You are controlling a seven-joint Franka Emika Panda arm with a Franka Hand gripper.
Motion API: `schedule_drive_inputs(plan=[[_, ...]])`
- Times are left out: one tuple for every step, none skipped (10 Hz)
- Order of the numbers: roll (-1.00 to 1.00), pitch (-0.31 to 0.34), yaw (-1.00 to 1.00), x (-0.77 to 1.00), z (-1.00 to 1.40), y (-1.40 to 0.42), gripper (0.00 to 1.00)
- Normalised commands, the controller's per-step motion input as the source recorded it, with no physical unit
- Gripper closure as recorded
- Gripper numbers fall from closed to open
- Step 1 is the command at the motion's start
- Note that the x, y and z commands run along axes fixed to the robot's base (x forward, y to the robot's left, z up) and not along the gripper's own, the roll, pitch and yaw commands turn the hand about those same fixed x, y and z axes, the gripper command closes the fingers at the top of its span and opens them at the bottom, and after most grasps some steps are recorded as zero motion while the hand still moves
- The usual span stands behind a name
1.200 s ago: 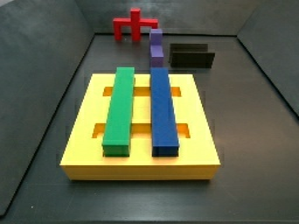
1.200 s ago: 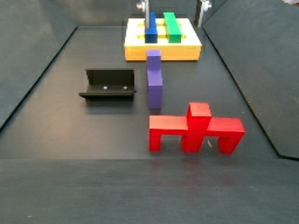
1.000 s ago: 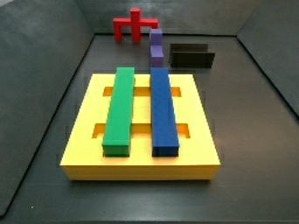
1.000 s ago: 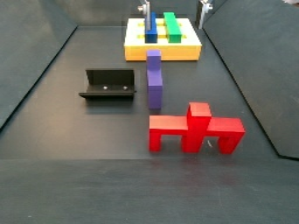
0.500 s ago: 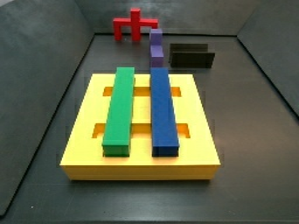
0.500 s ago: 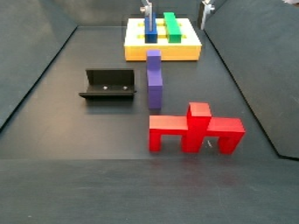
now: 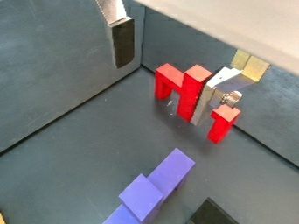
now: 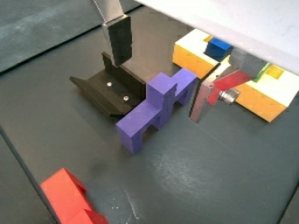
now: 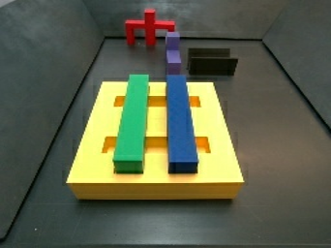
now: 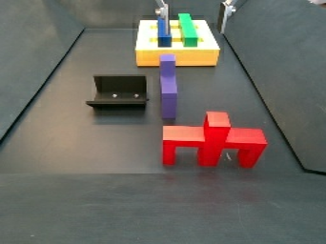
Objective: Pick up the purple object. Move up. Move to above the board. Insert the purple object.
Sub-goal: Pick up the purple object.
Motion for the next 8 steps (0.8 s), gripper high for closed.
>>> schedule_drive_inputs(plan=[[-0.13,0.000,-0.04,0.09,0.00,0.32,0.00],[-0.15,-0.004,-0.19,0.41,-0.08,0.00,0.00],[-0.22,0.000,-0.70,0.39,-0.03,-0.01,0.00],[-0.21,0.000,-0.81,0.26,0.00,0.00,0.00],[-0.22,-0.030,-0.83,0.21,0.00,0.00,0.00],[-0.25,-0.123,-0.70,0.31,-0.08,0.00,0.00],[-0.43,-0.191,-0.40,0.41,-0.15,0.00,0.00],[-0.33,-0.274,-0.49,0.12,-0.19,-0.17,0.00]])
